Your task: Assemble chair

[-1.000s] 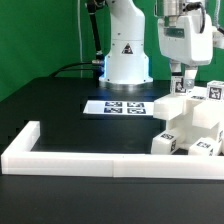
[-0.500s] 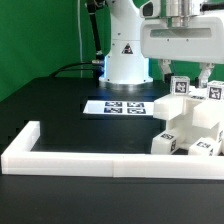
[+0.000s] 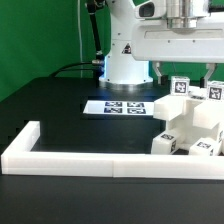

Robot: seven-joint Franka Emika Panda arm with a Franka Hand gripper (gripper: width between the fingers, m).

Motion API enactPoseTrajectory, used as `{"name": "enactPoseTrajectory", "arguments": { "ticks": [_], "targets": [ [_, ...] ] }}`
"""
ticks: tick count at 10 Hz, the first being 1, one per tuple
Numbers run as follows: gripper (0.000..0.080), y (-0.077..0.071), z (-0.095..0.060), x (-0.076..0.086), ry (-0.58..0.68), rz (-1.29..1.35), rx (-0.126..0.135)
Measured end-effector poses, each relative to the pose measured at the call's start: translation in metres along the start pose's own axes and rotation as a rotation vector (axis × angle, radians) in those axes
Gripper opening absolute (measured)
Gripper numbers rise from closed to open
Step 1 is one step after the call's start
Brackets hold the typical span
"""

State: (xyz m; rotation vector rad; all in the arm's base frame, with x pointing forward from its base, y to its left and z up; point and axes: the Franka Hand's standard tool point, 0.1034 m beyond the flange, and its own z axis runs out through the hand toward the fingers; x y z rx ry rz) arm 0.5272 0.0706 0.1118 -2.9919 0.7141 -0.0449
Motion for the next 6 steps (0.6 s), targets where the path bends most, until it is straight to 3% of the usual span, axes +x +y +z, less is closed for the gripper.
{"name": "enactPoseTrajectory", "arguments": {
  "ticks": [6],
  "targets": [
    [0.0649,0.0062,-0.0016,0.0062,0.006,-0.390,-0.011]
  ]
}}
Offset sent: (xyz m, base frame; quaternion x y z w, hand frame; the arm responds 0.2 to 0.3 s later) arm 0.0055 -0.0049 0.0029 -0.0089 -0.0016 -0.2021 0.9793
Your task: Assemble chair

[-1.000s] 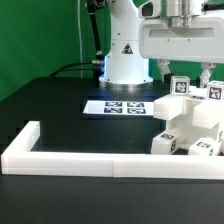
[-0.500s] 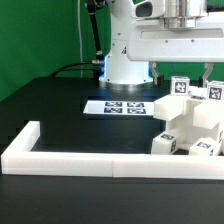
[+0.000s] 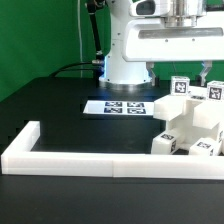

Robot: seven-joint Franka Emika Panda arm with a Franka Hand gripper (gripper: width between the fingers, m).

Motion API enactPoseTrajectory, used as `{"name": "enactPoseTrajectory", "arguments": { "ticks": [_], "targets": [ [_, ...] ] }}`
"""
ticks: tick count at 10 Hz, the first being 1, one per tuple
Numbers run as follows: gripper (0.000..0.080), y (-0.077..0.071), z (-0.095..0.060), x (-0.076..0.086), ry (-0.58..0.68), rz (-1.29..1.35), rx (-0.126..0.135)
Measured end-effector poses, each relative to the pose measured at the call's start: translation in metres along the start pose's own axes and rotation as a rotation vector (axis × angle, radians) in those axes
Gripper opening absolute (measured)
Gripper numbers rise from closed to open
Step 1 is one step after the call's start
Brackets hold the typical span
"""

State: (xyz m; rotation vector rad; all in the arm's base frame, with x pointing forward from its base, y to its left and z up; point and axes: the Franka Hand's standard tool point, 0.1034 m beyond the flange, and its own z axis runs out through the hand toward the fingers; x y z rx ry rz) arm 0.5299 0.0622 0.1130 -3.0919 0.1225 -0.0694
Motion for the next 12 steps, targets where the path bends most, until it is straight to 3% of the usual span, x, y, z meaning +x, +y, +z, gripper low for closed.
{"name": "enactPoseTrajectory", "arguments": {
  "ticks": [2,3,4,12],
  "targets": [
    [0.0387,0.0001,0.0000,0.0000,0.000,0.000,0.000],
    [0.0387,-0.0001,0.0000,0.0000,0.000,0.013,0.000],
    [0.0285,-0.0001,0.0000,0.0000,0.000,0.028,0.000],
    [0.0287,-0.0015,0.0001,-0.0002,-0.001,0.457,0.005]
  ]
}}
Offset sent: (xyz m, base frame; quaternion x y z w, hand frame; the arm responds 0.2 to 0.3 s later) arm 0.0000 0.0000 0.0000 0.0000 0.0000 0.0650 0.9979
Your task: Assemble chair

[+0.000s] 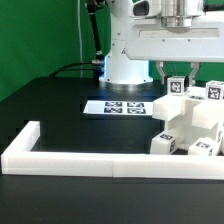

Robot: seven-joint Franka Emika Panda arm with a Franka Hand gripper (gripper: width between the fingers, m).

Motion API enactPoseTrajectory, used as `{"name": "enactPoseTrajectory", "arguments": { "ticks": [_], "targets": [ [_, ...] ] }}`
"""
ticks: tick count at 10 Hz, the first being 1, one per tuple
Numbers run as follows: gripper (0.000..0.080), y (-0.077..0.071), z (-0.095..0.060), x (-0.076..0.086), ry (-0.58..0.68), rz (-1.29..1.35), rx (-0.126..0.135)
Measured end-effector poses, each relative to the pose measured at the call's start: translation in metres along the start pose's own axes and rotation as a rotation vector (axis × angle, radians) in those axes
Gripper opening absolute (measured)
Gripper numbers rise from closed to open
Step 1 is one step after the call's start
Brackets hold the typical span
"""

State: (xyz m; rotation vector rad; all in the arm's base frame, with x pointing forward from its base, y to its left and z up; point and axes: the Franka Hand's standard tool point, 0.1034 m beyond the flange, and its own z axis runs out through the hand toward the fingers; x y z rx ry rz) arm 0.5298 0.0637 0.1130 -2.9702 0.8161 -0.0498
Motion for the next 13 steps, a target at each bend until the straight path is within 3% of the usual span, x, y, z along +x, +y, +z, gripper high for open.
{"name": "enactPoseTrajectory", "arguments": {
  "ticks": [4,13],
  "targets": [
    [0.0287,-0.0020,0.0001,-0.0015,-0.005,0.362,0.007],
    [0.0287,-0.0064,0.0004,-0.0047,-0.022,0.913,0.018]
  ]
}}
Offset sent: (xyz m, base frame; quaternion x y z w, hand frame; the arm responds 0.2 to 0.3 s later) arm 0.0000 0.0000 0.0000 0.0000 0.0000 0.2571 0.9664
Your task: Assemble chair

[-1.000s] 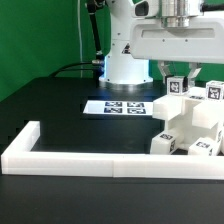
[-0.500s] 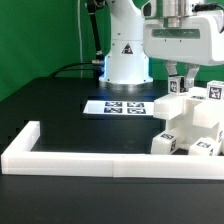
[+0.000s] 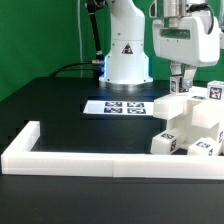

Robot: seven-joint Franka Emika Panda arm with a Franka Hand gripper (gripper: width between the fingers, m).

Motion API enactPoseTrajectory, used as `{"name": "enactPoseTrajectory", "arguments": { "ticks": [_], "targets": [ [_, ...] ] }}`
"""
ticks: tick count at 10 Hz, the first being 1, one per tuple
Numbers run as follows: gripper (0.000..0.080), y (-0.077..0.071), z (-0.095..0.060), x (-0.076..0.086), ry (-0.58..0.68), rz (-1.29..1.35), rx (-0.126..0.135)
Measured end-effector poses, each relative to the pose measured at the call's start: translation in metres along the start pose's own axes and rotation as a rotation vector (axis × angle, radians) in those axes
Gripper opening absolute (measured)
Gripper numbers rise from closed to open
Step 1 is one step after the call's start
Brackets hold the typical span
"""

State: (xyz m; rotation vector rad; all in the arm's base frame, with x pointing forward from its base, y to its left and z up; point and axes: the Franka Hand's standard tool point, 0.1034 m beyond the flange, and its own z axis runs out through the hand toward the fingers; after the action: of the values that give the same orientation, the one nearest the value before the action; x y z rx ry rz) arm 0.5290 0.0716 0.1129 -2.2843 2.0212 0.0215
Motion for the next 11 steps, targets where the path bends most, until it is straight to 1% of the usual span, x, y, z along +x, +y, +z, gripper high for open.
{"name": "enactPoseTrajectory", "arguments": {
  "ticks": [4,5,6,7,8,9,10,11],
  "targets": [
    [0.0287,0.0000,0.0003,-0.0043,-0.011,0.235,0.001],
    [0.0311,0.0000,0.0004,-0.0045,-0.011,0.230,0.001],
    [0.0311,0.0000,0.0004,-0.0047,-0.011,0.207,0.001],
    [0.0503,0.0000,0.0004,-0.0047,-0.011,0.167,0.001],
    [0.0503,0.0005,0.0005,-0.0050,-0.011,0.128,-0.003],
    [0.0617,-0.0002,-0.0008,-0.0054,-0.014,0.025,-0.009],
    [0.0643,-0.0009,-0.0017,-0.0052,-0.015,-0.063,-0.005],
    [0.0643,-0.0009,-0.0017,-0.0056,-0.015,-0.132,-0.005]
  ]
}}
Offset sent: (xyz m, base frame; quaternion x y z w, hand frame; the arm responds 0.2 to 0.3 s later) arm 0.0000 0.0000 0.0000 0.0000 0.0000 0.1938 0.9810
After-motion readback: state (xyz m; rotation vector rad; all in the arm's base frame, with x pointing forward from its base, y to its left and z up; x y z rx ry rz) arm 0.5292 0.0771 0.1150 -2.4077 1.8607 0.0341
